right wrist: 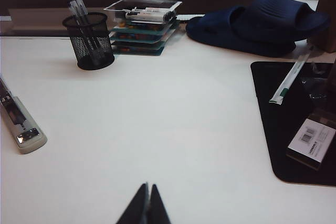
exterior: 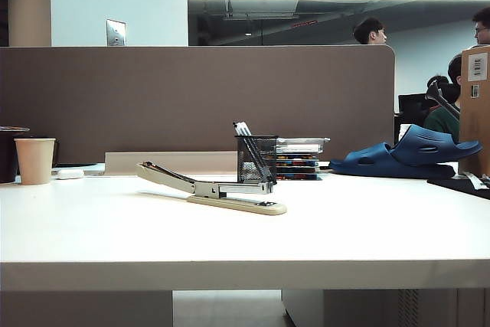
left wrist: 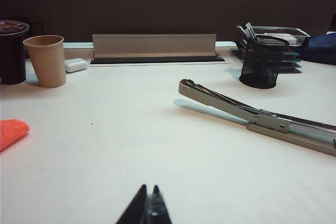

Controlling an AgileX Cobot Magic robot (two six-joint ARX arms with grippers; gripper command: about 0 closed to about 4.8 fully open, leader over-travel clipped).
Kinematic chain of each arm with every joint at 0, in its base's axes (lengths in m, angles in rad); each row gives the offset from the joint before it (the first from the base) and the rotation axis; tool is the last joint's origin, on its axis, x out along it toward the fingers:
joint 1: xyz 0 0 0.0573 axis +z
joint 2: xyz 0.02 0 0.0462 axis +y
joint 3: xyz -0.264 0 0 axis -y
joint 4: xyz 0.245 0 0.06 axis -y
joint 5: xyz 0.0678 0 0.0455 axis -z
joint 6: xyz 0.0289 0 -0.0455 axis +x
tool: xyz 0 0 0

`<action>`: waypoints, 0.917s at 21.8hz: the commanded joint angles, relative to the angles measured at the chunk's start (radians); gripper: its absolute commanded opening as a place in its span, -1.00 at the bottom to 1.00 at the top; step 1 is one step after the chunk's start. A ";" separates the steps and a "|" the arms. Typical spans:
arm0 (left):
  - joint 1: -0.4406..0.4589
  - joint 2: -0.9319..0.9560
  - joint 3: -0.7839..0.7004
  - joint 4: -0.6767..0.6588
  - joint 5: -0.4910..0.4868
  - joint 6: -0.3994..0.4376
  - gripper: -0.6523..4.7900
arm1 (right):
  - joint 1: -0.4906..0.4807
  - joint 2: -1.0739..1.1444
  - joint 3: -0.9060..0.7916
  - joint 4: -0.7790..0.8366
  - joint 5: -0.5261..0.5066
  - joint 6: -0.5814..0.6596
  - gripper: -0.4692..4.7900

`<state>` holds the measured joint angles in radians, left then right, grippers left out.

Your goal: Pick up a set of staples and put them into the open stapler.

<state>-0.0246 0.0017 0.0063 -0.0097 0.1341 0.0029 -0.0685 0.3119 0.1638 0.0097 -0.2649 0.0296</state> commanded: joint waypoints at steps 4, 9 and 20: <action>0.002 0.000 0.002 0.020 0.001 -0.003 -0.78 | 0.001 -0.043 -0.119 0.193 0.027 -0.006 -0.86; 0.002 0.000 0.002 0.042 0.001 -0.003 -0.78 | 0.001 -0.043 -0.164 0.266 0.027 -0.008 -0.86; 0.002 0.000 0.002 0.016 0.027 -0.016 -0.78 | 0.001 -0.109 -0.164 0.369 0.024 -0.007 -0.86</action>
<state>-0.0246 0.0021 0.0063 -0.0032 0.1551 -0.0093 -0.0681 0.2169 0.0051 0.3691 -0.2390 0.0254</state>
